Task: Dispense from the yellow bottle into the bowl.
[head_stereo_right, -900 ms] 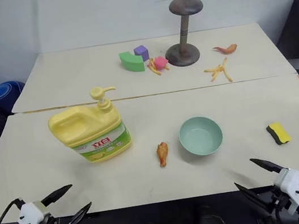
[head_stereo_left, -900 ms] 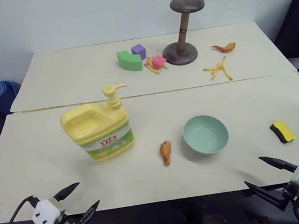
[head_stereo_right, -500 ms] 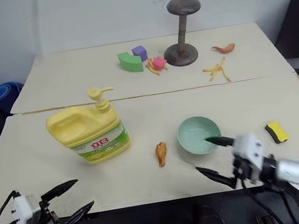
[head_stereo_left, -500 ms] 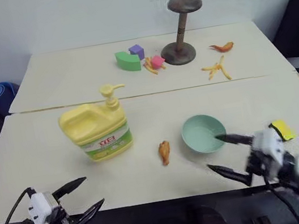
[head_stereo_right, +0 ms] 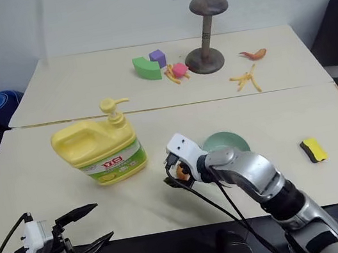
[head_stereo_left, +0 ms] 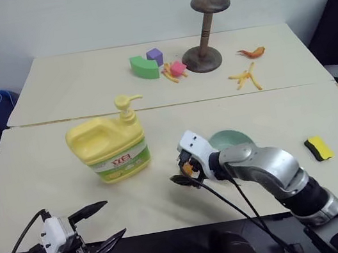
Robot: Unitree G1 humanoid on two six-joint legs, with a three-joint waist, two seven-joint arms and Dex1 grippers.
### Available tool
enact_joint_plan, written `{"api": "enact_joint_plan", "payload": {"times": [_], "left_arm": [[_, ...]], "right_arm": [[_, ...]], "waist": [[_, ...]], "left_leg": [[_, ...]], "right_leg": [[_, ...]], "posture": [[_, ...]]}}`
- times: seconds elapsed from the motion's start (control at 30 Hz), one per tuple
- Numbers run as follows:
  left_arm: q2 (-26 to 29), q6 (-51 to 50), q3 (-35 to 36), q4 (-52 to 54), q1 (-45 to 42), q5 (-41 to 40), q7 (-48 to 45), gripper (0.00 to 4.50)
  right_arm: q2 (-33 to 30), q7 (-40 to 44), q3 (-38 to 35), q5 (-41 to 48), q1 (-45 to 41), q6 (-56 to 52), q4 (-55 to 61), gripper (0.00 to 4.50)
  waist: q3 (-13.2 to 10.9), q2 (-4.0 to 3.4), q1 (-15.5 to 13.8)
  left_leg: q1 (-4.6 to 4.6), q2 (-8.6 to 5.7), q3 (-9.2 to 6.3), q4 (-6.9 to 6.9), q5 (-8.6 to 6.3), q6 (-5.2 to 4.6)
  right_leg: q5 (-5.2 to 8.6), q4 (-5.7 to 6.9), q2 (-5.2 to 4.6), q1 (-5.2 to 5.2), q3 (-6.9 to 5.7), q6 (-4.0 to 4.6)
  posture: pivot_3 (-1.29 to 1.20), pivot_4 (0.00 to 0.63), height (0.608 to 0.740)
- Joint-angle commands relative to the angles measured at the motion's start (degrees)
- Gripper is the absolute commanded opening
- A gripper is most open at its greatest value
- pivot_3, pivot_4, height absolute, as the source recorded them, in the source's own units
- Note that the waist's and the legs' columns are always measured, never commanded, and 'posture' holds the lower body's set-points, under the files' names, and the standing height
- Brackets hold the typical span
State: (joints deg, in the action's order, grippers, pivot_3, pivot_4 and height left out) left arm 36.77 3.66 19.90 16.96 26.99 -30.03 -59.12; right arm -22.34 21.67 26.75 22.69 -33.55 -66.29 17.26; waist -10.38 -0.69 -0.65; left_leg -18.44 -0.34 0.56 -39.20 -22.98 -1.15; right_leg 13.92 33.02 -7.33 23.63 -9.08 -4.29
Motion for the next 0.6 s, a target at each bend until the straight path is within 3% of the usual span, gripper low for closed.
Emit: {"api": "enact_joint_plan", "payload": {"times": [0.03,0.33,0.6], "left_arm": [[-0.4,0.37,0.86,2.16,0.08,-0.12,0.8,4.45],[-1.49,1.6,0.32,2.11,-0.29,0.81,2.0,4.45],[-2.23,1.92,0.1,1.59,-1.48,1.12,2.11,4.45]], "right_arm": [[-0.12,-0.24,4.07,-4.31,-2.76,0.65,-0.81,4.5],[-0.74,0.96,6.15,-8.71,-2.29,-0.81,-3.64,4.5],[2.97,2.4,3.57,-7.81,-0.96,-1.92,-5.67,4.5]], "waist": [[0.0,0.0,0.35],[0.0,0.01,0.82],[0.01,0.01,0.86]], "left_leg": [[0.01,0.0,0.0,0.0,0.0,0.0],[0.06,0.06,0.02,0.0,0.05,0.08],[0.07,0.06,0.03,0.0,0.05,0.08]], "right_leg": [[0.0,0.0,0.02,-0.01,0.0,-0.01],[-0.01,0.11,0.14,0.0,0.02,-0.01],[-0.01,0.14,0.13,0.0,0.03,-0.01]], "posture": [[0.0,0.15,0.74],[0.0,0.15,0.74],[0.0,0.15,0.74]]}}
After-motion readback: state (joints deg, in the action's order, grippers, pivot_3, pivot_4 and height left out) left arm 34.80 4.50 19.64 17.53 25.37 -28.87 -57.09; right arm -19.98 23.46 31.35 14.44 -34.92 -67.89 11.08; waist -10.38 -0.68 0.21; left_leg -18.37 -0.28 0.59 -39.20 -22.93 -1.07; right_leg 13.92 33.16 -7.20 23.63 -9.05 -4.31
